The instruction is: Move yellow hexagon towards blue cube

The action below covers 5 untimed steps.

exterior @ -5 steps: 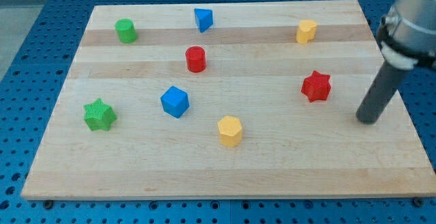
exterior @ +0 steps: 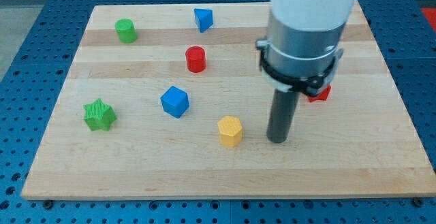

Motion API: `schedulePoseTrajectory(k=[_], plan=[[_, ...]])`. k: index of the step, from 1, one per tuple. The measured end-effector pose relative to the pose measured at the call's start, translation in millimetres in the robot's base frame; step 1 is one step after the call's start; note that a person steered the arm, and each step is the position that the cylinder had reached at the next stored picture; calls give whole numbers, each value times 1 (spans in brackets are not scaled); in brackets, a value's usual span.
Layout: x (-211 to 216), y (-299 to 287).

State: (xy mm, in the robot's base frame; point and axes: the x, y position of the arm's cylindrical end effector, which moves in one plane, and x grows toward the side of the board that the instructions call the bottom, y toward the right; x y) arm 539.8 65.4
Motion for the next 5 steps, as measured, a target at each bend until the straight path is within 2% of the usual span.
schedulePoseTrajectory(k=[3, 5], plan=[[3, -49], [7, -49]])
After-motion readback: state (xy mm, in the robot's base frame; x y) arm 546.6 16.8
